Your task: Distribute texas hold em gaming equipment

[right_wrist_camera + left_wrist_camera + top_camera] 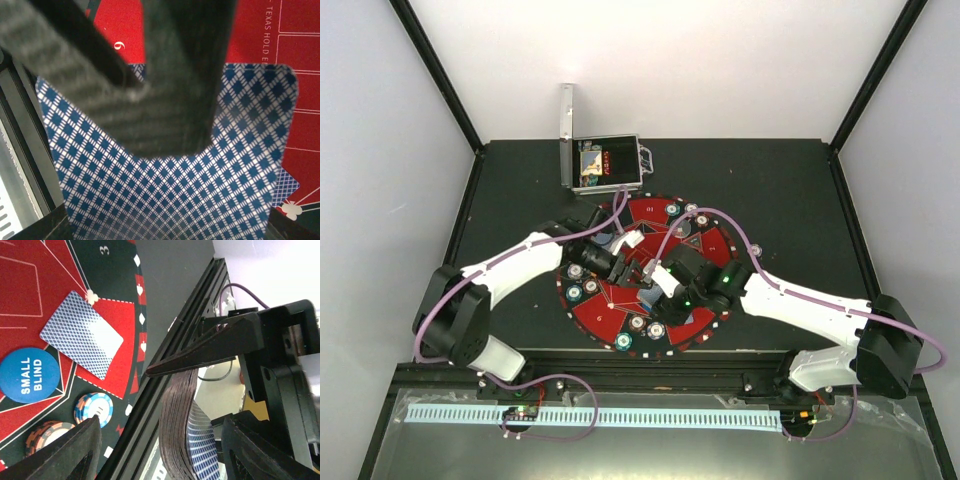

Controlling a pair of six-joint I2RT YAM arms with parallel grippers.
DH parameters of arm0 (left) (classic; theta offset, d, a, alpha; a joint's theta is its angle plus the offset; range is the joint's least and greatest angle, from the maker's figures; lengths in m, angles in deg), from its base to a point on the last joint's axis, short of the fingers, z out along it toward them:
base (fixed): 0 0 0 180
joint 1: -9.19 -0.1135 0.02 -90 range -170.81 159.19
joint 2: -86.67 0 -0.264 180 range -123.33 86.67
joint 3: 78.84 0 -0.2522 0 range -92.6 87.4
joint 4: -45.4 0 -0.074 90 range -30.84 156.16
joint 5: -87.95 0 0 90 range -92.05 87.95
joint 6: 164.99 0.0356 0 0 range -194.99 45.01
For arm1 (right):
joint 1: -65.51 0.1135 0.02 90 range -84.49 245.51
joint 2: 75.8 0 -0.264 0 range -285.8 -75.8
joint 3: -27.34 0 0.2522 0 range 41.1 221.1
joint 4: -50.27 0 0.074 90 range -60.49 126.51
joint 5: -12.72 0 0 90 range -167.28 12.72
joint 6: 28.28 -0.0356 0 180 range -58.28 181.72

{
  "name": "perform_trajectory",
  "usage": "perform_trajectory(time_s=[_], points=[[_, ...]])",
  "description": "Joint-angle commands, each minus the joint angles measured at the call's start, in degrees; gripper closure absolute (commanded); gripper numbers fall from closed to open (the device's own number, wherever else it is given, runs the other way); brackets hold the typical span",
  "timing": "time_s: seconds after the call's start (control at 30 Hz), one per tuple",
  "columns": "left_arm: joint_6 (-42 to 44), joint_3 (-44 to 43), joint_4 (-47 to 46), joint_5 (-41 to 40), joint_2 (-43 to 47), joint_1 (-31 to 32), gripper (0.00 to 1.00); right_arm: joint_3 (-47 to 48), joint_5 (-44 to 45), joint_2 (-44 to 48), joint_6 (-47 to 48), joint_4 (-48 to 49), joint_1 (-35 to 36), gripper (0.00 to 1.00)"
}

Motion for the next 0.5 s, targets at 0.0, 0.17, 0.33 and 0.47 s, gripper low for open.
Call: perform_trajectory(time_s=[0.0,0.17,0.33,0.47], points=[[2.21,-2.68,1.81,1.96,-2.07,1.63,0.33,1.54,-0.56,0.62,-0.25,1.37,0.45,0.40],[1.65,-2.97,3.02,-1.63,-2.53,2.04,0.34,1.46,-0.48,0.70,-0.36,1.40,0.40,0.40],[1.38,-3.69,5.30,-6.57,-2.23,2.04,0.39,1.11,-0.27,1.01,-0.64,1.49,0.45,0.40],[0.98,-4.04,6.19,-9.69,-1.30,2.04,0.43,0.88,0.23,0.90,-0.42,1.08,0.44,0.40]])
